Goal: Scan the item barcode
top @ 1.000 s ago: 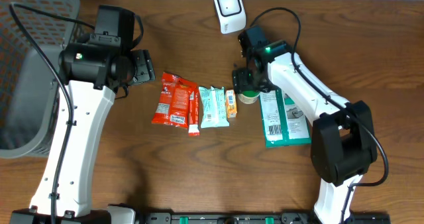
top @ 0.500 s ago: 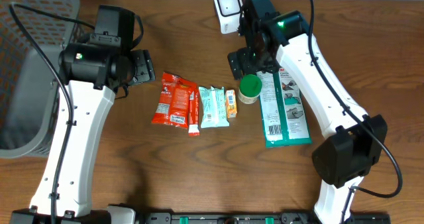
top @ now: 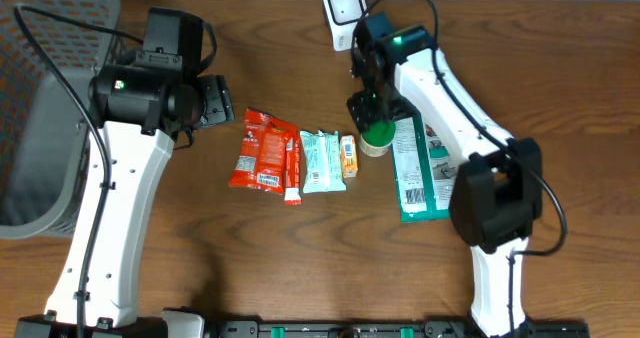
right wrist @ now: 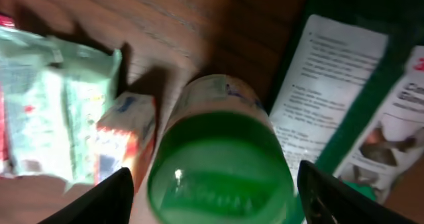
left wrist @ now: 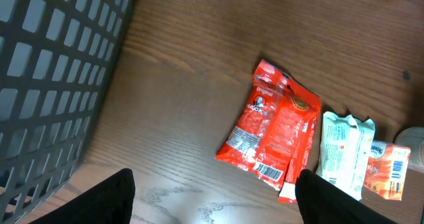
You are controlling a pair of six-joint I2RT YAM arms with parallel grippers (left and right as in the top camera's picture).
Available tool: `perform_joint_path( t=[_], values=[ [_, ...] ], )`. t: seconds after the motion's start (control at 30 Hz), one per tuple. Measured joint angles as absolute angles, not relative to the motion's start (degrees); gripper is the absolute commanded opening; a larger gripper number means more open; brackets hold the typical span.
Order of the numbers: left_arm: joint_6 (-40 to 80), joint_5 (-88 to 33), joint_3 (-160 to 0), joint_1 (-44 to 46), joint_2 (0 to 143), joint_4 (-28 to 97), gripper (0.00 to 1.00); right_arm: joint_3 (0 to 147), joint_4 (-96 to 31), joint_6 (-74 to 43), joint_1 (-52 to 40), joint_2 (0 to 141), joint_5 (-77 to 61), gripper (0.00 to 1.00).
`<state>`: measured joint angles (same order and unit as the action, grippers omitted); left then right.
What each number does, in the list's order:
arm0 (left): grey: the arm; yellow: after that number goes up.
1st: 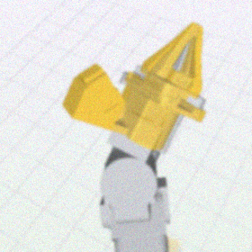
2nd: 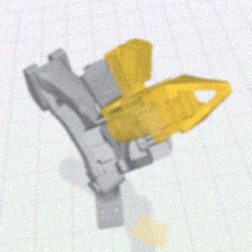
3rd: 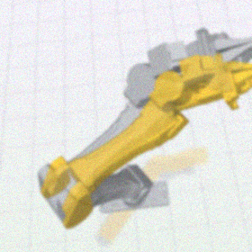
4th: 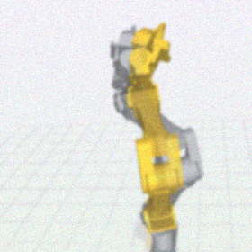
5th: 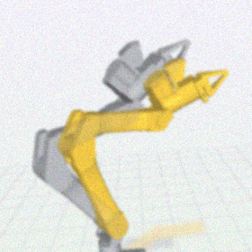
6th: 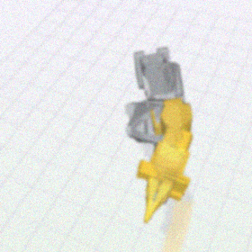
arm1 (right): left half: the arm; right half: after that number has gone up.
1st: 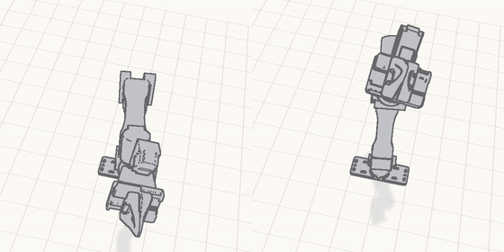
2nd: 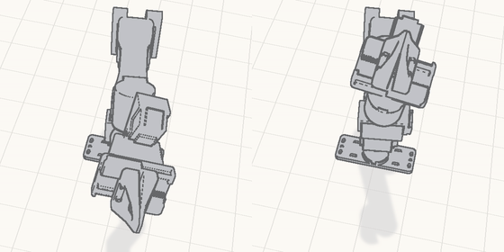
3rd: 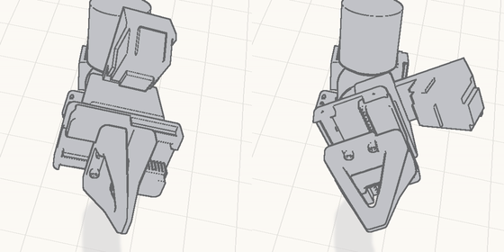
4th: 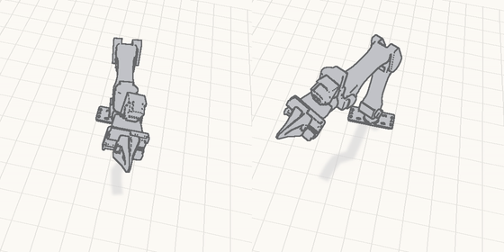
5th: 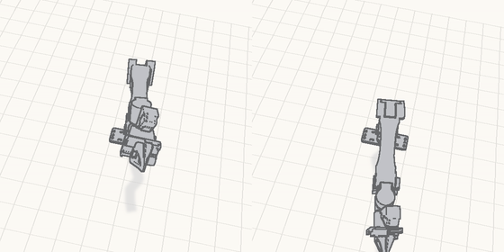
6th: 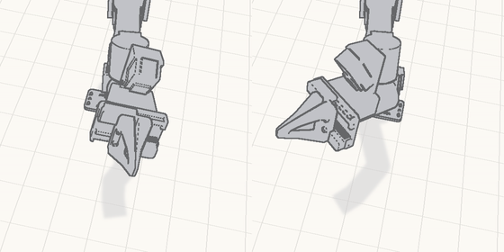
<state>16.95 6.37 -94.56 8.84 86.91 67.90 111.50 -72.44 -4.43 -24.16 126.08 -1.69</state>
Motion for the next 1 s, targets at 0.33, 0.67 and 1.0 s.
perform_joint_path(
  t=[0.33, 0.67, 1.0],
  values=[
    [17.0, 6.4, -94.6, 8.8, 86.9, 67.9, 0.78, 111.4, -71.4, -4.2, -24.1, 129.7, -1.7, 0.74],
    [17.0, 6.4, -94.6, 8.8, 86.9, 67.9, 0.78, 110.9, -71.1, -4.0, -24.1, 129.9, -1.7, 0.73],
    [17.0, 6.4, -94.6, 8.8, 86.9, 67.9, 0.78, 110.5, -71.2, -4.1, -24.1, 129.9, -1.7, 0.74]
  ],
)
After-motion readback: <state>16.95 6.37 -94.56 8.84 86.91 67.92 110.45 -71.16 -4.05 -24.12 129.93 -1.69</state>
